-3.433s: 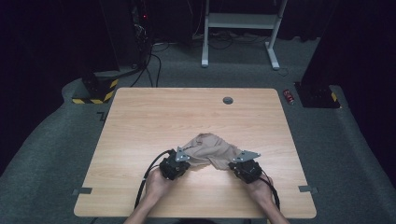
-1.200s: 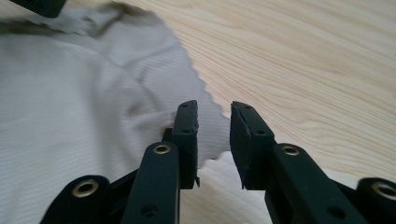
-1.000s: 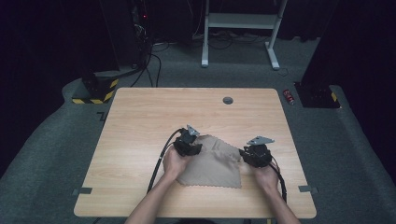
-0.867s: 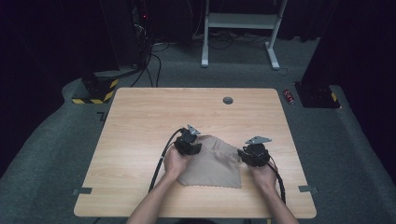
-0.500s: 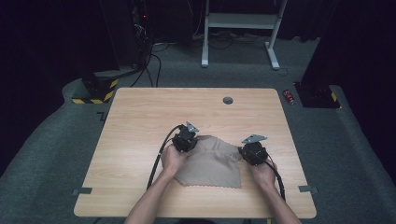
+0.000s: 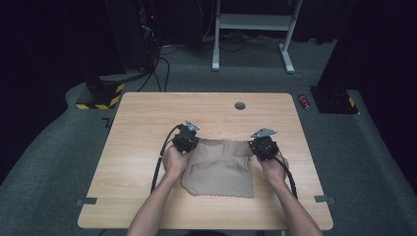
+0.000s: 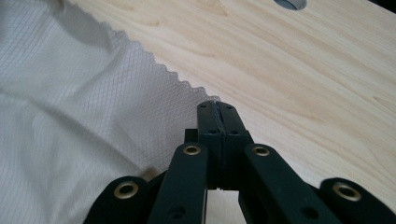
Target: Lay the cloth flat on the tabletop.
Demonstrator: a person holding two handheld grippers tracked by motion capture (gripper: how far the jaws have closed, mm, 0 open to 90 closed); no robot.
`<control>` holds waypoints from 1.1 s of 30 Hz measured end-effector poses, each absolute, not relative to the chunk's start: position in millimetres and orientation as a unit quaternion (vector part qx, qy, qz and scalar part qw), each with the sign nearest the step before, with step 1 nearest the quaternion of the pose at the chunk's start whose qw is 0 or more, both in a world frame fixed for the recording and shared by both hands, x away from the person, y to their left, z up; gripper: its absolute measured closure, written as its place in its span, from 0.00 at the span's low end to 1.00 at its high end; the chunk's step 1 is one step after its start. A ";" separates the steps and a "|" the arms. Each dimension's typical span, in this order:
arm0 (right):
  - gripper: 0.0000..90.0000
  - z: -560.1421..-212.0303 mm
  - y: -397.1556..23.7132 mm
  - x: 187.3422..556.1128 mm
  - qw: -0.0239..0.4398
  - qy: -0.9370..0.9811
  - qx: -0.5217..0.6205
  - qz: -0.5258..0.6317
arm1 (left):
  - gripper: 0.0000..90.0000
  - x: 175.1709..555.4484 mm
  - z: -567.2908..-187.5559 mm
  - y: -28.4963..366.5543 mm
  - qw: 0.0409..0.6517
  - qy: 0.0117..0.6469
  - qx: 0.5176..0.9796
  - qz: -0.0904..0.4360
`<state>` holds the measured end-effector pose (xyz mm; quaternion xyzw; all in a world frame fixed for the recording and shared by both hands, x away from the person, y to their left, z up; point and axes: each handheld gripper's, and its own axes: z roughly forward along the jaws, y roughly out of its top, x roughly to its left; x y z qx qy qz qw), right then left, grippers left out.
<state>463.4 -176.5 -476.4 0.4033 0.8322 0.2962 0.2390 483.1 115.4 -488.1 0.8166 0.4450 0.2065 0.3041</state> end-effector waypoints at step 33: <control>1.00 -500.7 -164.6 486.0 0.218 0.842 0.417 0.263 | 0.99 485.6 -492.4 130.1 0.307 0.460 0.803 0.221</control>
